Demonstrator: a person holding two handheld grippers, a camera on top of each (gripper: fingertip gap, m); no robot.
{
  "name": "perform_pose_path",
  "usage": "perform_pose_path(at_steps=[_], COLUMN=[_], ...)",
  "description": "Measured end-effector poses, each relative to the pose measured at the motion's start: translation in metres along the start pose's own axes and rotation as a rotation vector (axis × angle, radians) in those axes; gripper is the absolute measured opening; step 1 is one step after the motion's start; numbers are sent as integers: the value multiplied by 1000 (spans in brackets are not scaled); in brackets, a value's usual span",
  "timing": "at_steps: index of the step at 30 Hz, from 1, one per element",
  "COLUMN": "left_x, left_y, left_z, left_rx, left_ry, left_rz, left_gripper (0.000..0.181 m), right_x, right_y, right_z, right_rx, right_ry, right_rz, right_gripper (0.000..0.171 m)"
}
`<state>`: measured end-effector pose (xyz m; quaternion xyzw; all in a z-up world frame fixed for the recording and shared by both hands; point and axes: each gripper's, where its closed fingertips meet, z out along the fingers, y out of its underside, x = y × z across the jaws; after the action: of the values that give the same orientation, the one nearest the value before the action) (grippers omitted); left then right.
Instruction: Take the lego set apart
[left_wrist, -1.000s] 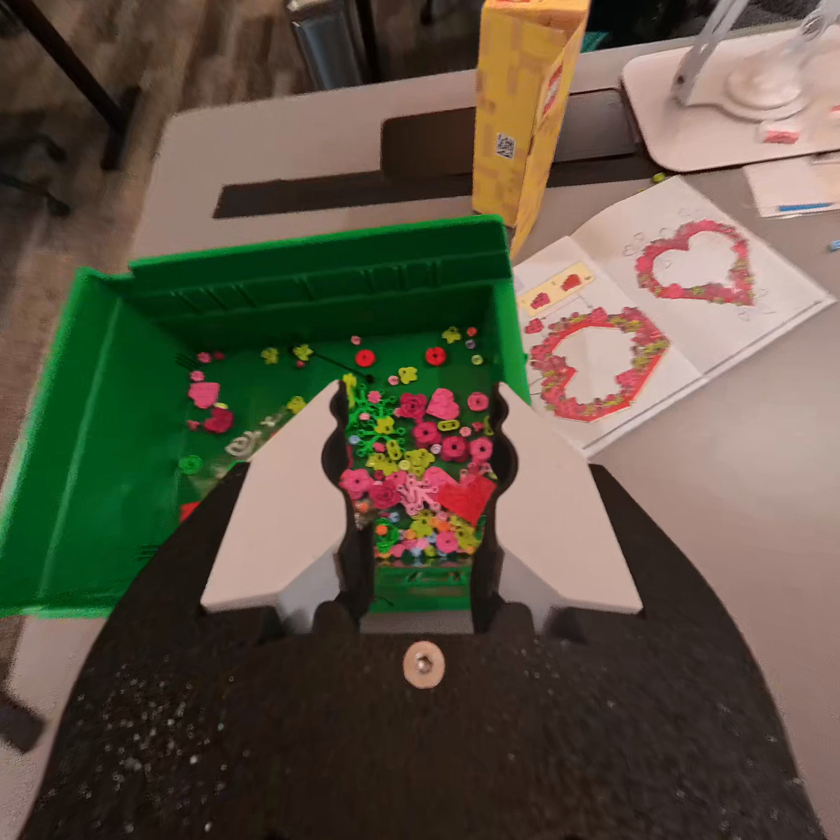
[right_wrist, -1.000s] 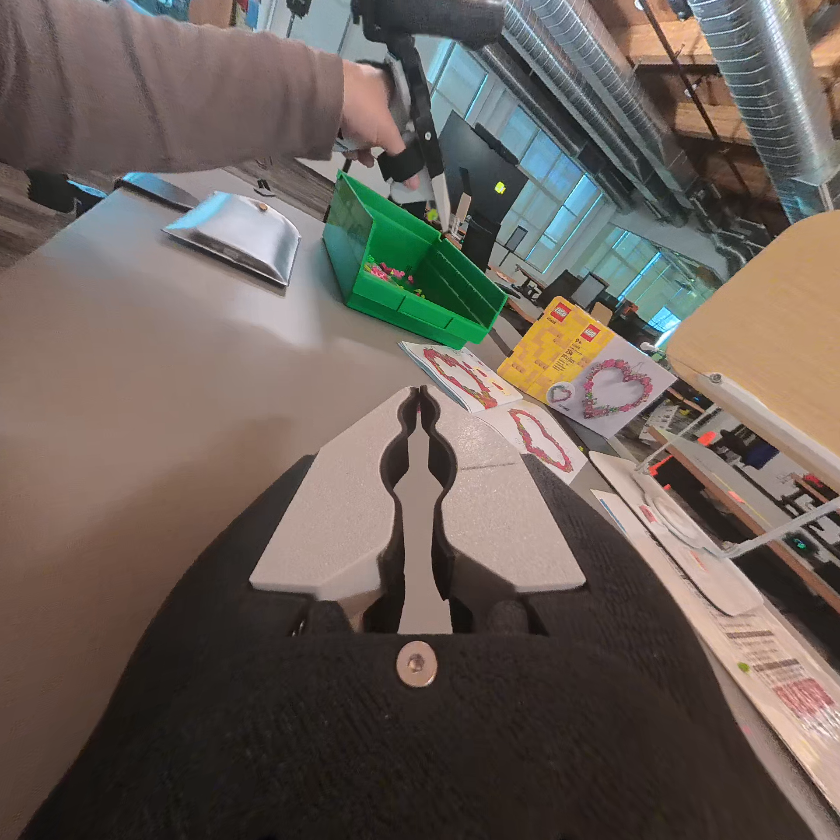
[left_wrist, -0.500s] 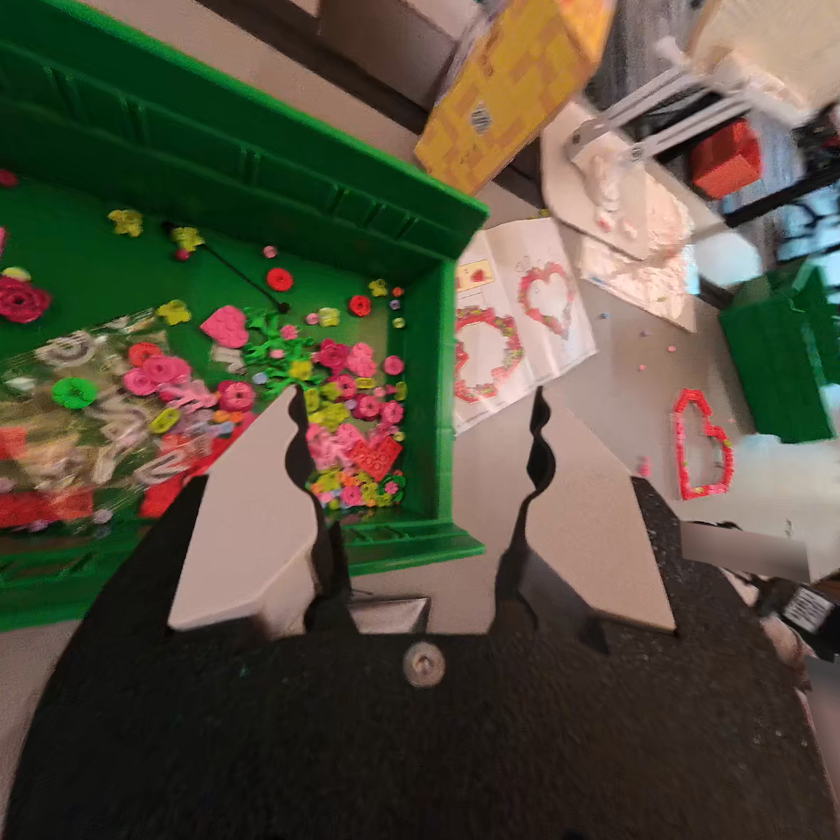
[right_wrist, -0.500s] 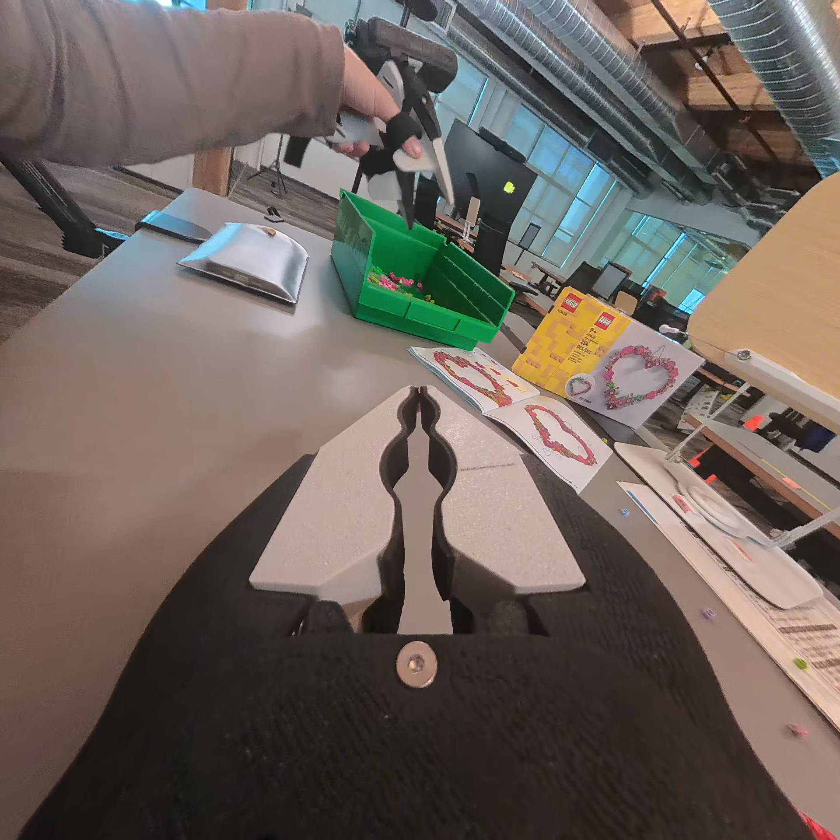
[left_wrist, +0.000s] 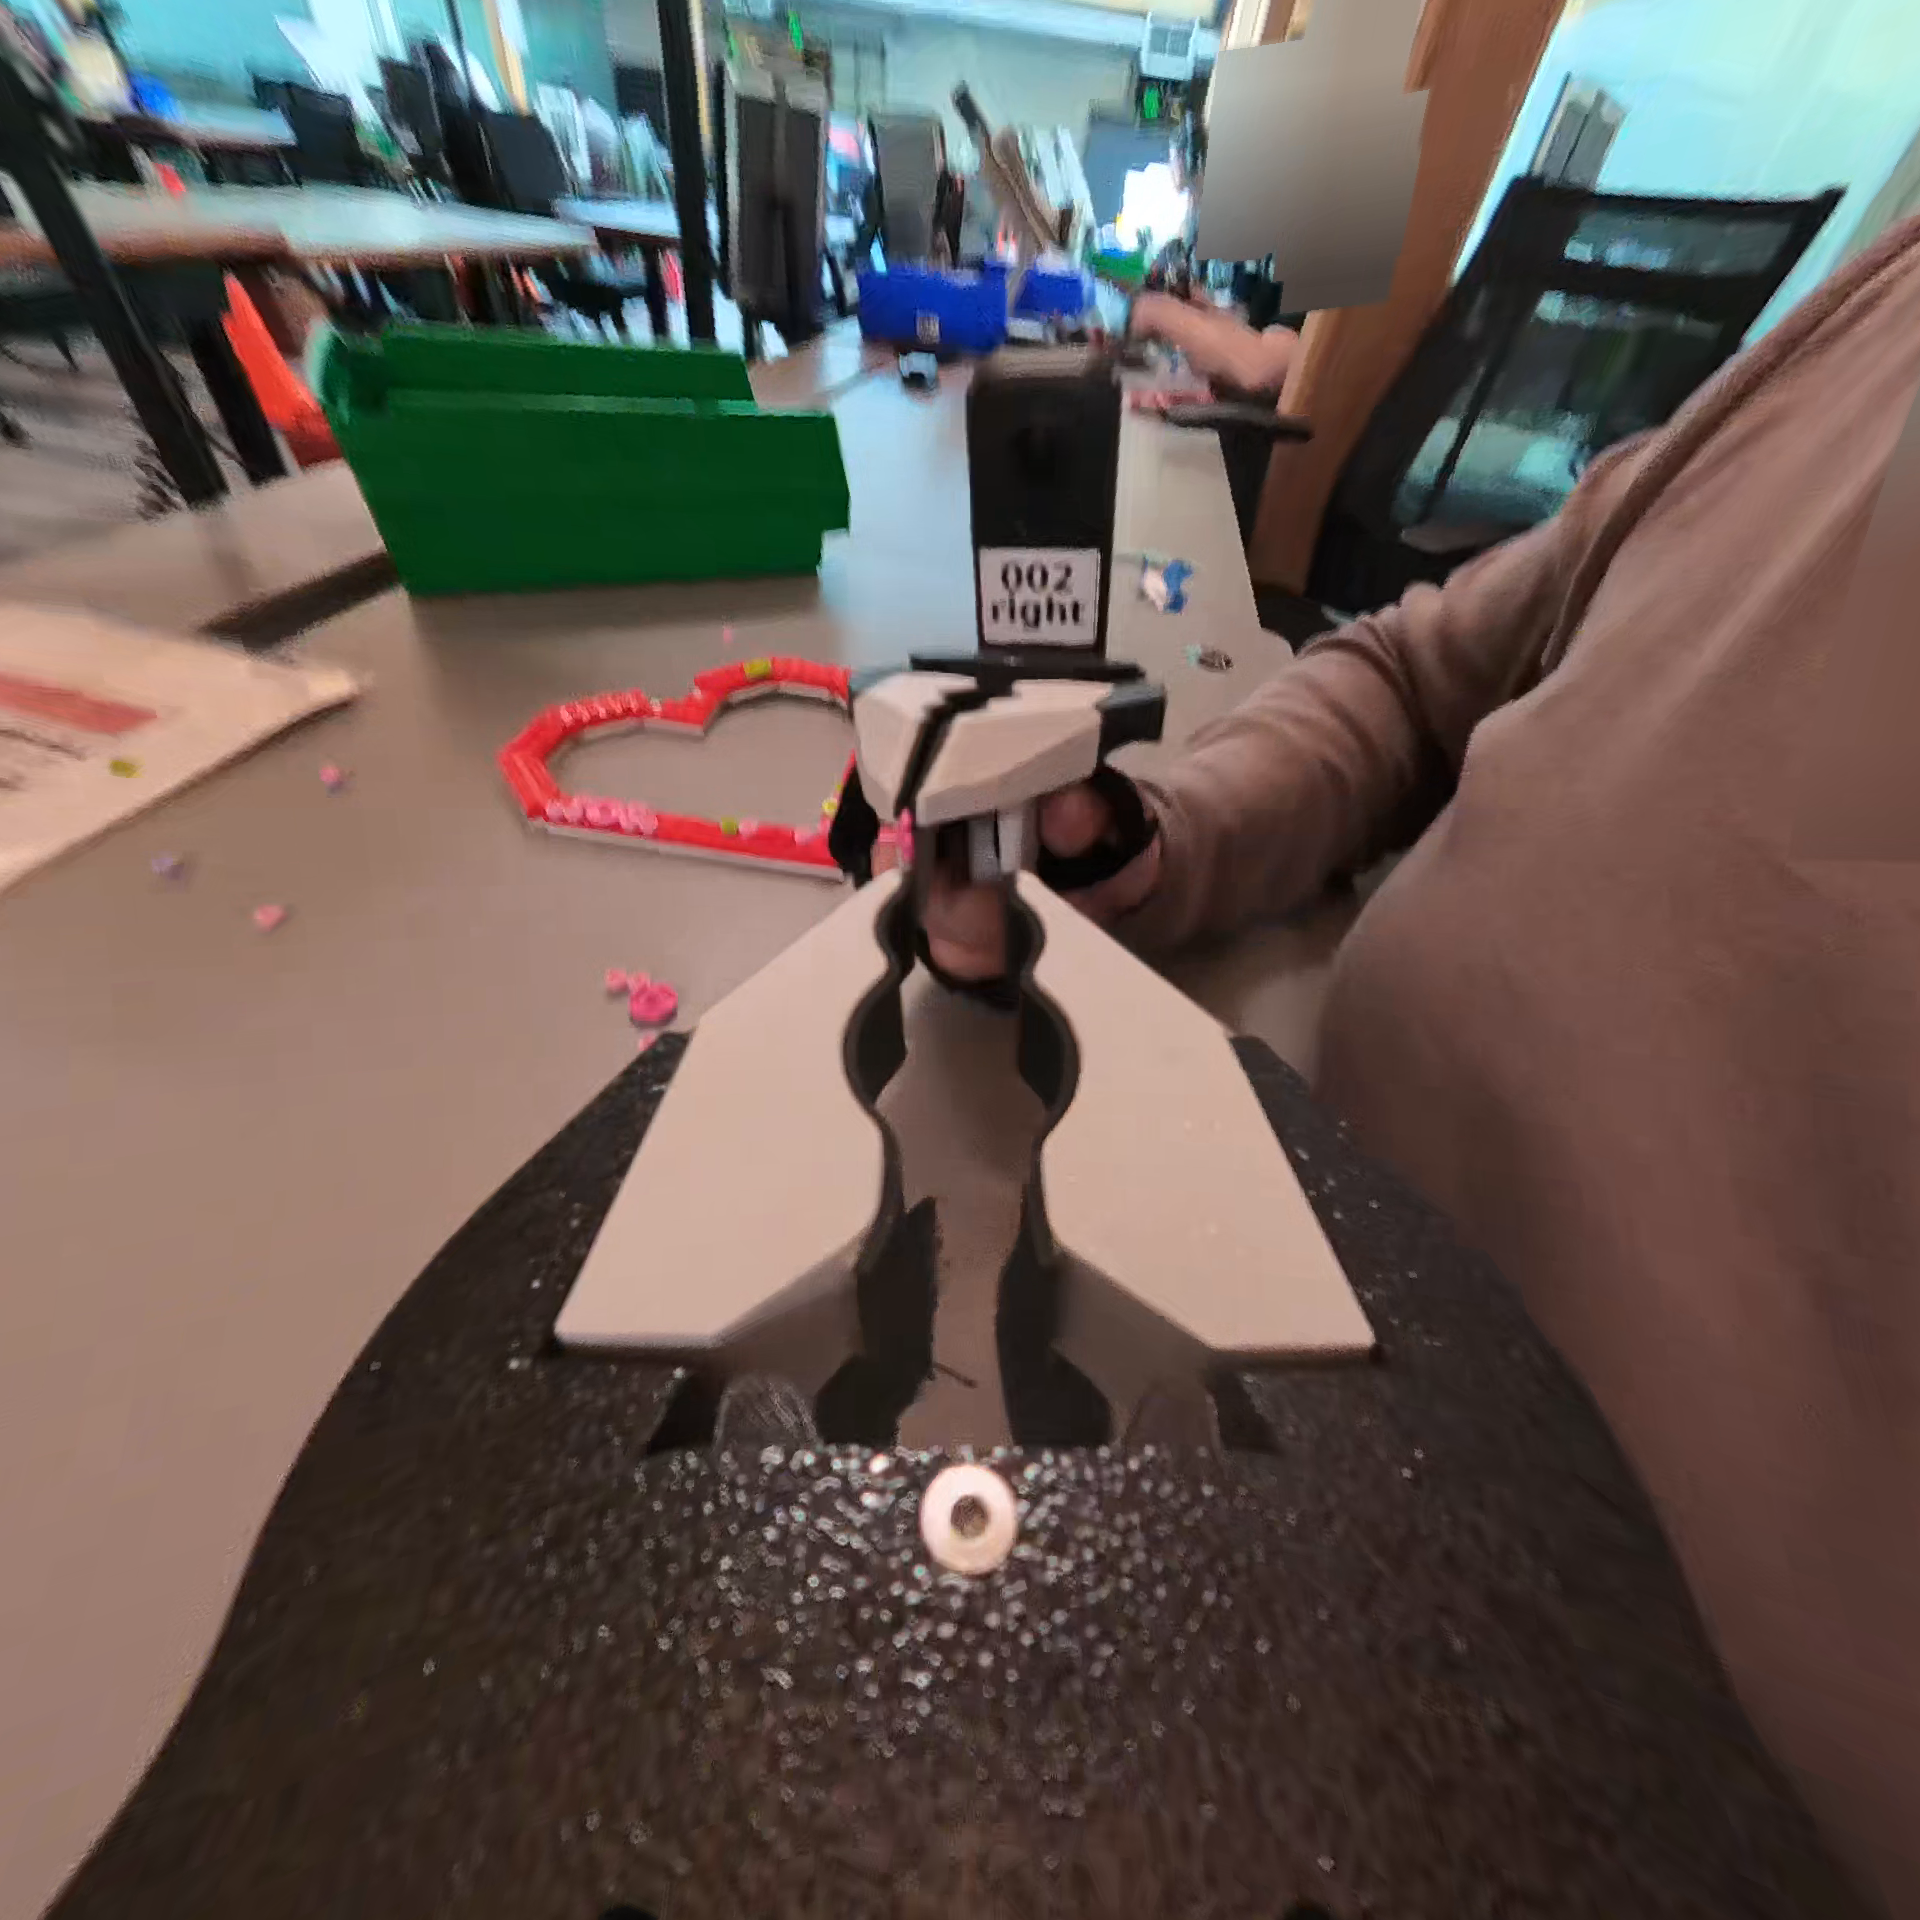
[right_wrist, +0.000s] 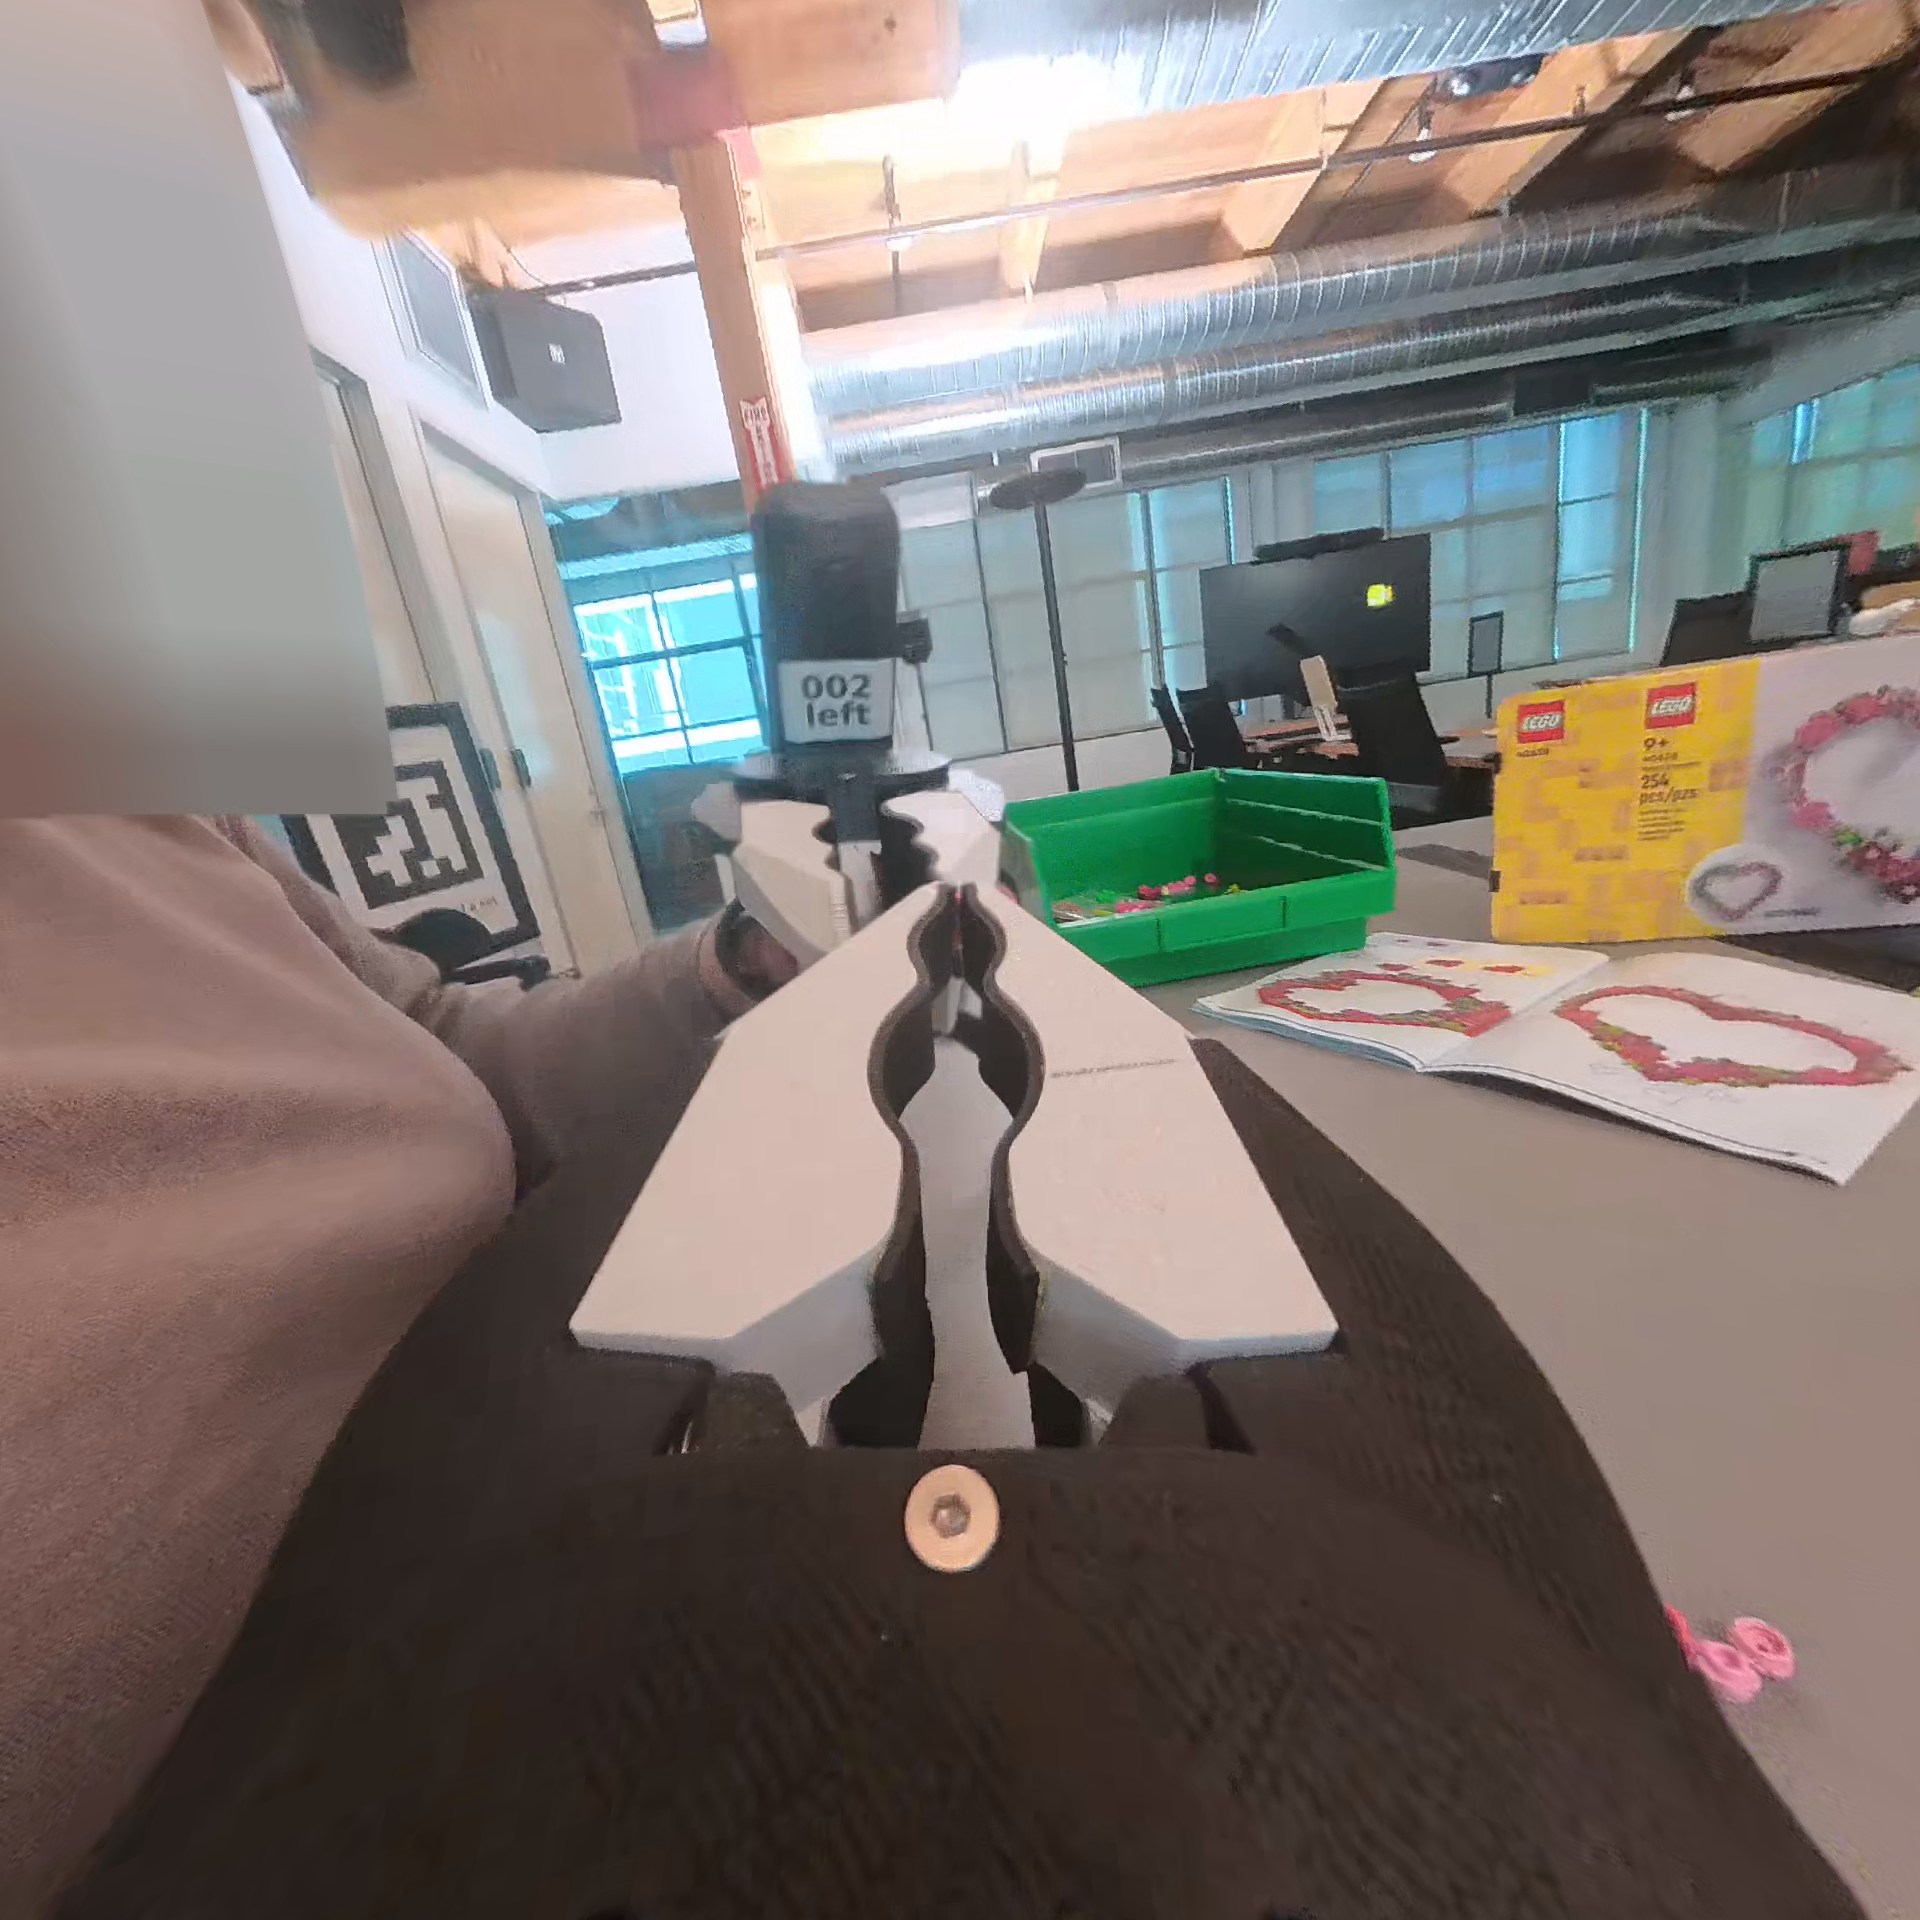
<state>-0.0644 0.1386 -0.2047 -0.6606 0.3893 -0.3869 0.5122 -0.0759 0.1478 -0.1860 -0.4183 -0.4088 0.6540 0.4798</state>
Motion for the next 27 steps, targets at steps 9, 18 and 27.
perform_pose_path(at_steps=[9, 18, 27], left_x=[-14, -16, -188], left_y=[-15, -17, 4], left_z=[0, -2, -258], left_rx=[192, 157, -308], left_ry=[-36, -111, -1272], left_rz=[-139, -51, -93], left_gripper=[9, 0, 0], right_x=[1, 3, 61], right_y=[-6, -9, -23], right_z=[-3, -3, -33], right_rx=[33, 51, -151], right_ry=[-7, 18, 474], right_rz=[29, -6, -416], right_gripper=[0, 7, 11])
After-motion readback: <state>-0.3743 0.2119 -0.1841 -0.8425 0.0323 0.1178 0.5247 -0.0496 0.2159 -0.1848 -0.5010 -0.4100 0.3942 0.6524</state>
